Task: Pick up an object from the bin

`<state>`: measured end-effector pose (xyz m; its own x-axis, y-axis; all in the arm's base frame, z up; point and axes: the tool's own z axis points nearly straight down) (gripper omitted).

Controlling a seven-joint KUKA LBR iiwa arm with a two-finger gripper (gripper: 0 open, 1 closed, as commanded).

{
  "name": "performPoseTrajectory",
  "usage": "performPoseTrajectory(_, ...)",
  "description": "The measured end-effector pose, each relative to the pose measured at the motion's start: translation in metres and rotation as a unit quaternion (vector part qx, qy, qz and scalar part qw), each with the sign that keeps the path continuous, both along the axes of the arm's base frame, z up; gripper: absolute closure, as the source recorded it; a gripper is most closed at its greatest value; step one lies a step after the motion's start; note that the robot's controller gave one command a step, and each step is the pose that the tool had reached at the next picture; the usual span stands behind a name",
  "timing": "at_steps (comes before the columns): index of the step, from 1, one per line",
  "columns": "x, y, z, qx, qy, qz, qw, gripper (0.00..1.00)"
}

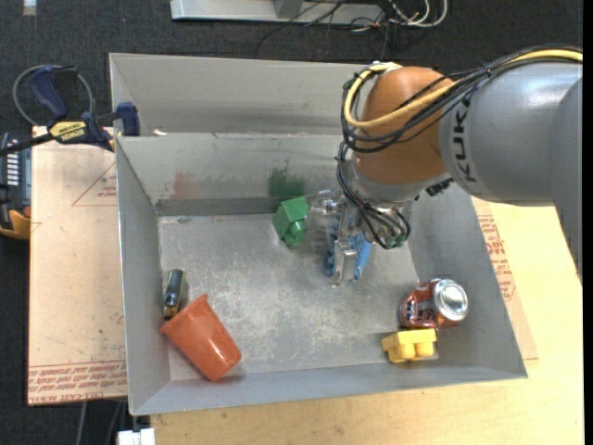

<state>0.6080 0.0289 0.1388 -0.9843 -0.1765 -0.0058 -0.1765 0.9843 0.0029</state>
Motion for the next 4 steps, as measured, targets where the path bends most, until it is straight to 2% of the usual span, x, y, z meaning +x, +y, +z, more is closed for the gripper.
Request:
performPoseTrajectory(1,-0.010,-0.077,-0.035,-0.001,0.0001,0.004,1.0000,0.00)
performPoseTrajectory(3,-0.010,-0.074,-0.034,0.001,-0.0006,0.005,1.0000,0.00)
performPoseTrajectory(4,0.006,-0.087,-0.019,0.001,-0.0018,-0.050,0.9988,1.00)
